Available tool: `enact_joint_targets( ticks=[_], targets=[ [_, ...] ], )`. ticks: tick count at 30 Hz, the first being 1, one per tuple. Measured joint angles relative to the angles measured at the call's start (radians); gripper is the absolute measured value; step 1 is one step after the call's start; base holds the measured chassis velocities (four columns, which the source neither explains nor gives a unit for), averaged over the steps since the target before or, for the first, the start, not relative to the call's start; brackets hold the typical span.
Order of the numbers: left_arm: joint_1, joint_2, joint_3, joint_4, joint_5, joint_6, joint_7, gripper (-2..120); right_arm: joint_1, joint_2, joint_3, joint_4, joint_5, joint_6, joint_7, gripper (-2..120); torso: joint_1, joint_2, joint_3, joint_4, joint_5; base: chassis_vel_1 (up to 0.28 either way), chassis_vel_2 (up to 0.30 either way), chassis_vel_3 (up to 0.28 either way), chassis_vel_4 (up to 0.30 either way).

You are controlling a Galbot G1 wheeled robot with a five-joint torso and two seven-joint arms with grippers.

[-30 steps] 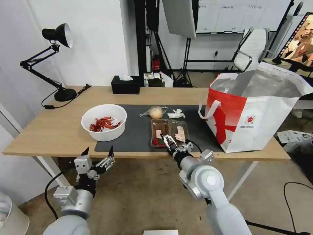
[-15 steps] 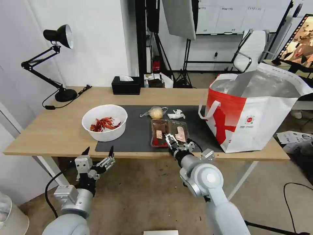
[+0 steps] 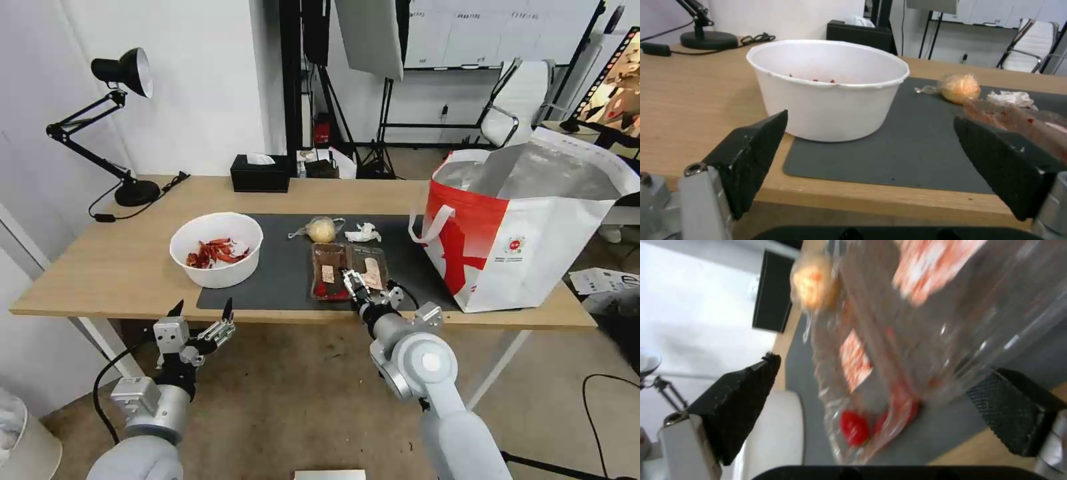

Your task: Pick up the trash from the table and place it into the takeout bag.

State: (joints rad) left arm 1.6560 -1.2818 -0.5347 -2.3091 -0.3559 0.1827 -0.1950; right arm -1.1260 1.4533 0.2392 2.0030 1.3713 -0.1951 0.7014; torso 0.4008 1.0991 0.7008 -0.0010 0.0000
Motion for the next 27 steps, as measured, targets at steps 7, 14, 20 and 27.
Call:
enact_joint_targets(
  ticks=[7, 14, 20, 27],
  targets=[
    [0.007, -0.009, 0.002, 0.002, 0.008, -0.003, 0.000, 100, -0.015, -0.013, -0.011, 0.025, -0.126, 0.008, -0.056, 100, 0.000, 0.000, 0.000, 0.0005, 0.0000, 0.000, 0.000, 0.000, 0.000],
    [0.013, -0.014, 0.003, 0.002, 0.012, -0.004, 0.000, 100, -0.012, -0.049, -0.024, 0.054, -0.207, 0.006, -0.222, 100, -0.001, 0.001, -0.001, 0.0006, 0.0001, 0.000, 0.000, 0.000, 0.000],
    [0.019, -0.017, 0.000, -0.003, 0.017, -0.006, 0.000, 100, 0.091, -0.078, -0.068, 0.014, -0.137, -0.106, -0.243, 100, -0.001, 0.001, -0.001, 0.0009, 0.0000, 0.000, 0.000, 0.000, 0.000],
    [0.021, -0.020, -0.005, -0.007, 0.018, -0.006, -0.001, 100, 0.181, -0.062, -0.083, -0.053, 0.070, -0.242, -0.076, 100, -0.001, 0.001, -0.001, 0.0011, 0.0000, 0.000, 0.000, 0.000, 0.000]
  ],
)
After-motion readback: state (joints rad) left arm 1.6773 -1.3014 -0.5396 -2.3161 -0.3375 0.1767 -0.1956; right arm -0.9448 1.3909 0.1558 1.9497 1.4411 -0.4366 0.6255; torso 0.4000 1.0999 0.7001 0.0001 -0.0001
